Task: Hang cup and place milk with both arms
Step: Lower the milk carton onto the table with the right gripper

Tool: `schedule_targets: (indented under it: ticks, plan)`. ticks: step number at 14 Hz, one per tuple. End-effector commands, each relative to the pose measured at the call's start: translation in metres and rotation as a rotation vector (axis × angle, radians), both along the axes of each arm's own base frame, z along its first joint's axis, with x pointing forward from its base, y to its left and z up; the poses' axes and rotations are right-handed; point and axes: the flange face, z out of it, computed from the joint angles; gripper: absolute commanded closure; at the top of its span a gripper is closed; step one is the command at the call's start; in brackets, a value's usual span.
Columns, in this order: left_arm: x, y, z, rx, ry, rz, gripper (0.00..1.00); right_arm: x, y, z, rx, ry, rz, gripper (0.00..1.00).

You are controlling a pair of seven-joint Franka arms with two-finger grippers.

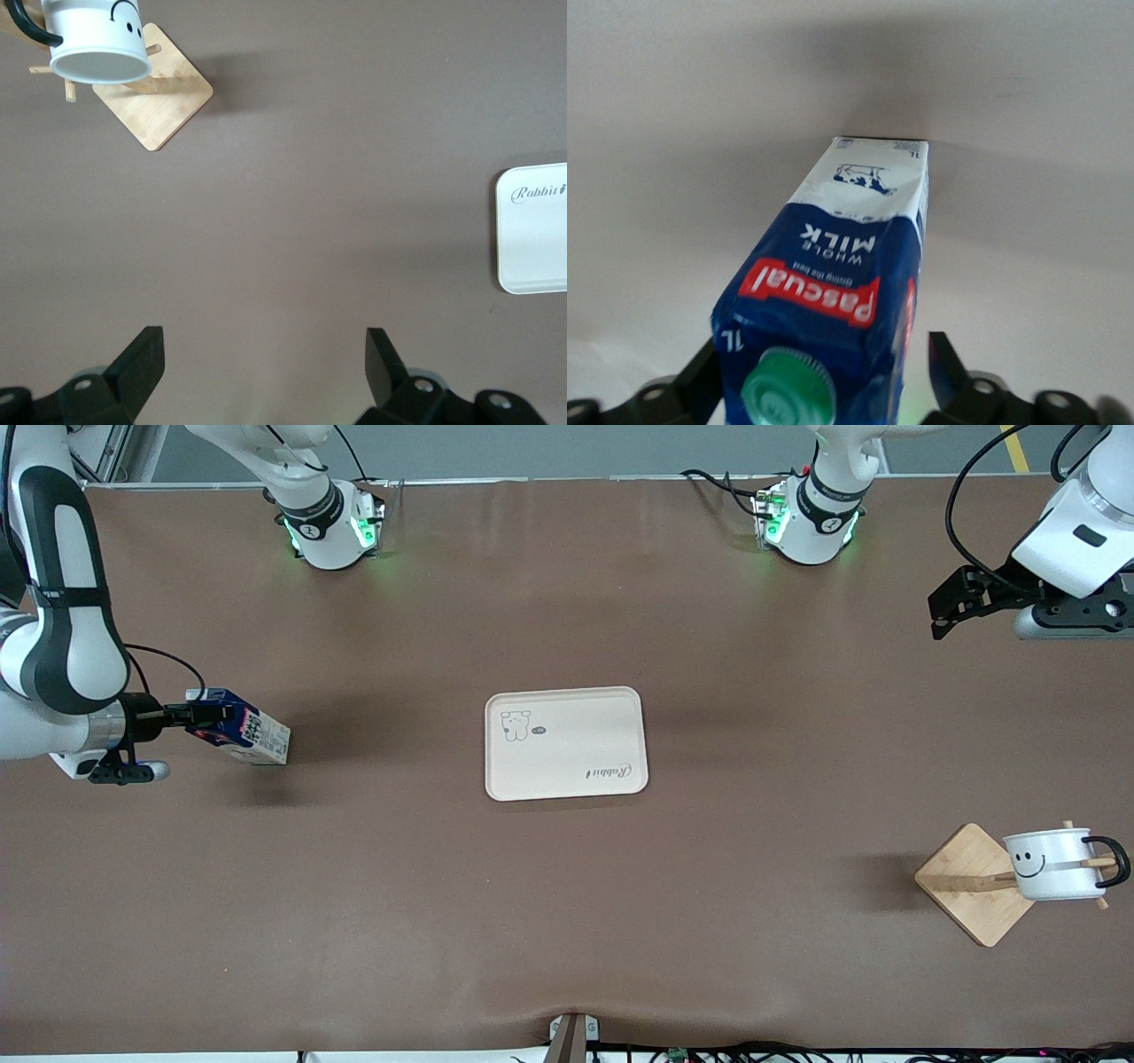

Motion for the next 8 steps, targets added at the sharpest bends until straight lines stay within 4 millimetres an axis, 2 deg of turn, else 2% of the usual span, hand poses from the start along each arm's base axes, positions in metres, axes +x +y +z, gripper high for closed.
schedule_targets:
  ticks: [1,6,8]
  plan:
    - [-0.003,0.001,0.006,-0.007,0.001,0.005,0.00,0.004,0.002,0.003,0.024,-0.005,0.018,0.00]
    - [-0.004,0.001,0.007,-0.007,0.003,0.004,0.00,0.011,0.016,0.011,0.026,-0.016,0.044,0.00]
    - [-0.005,0.001,0.008,-0.006,0.006,0.004,0.00,0.011,0.016,0.010,0.026,-0.015,0.044,0.00]
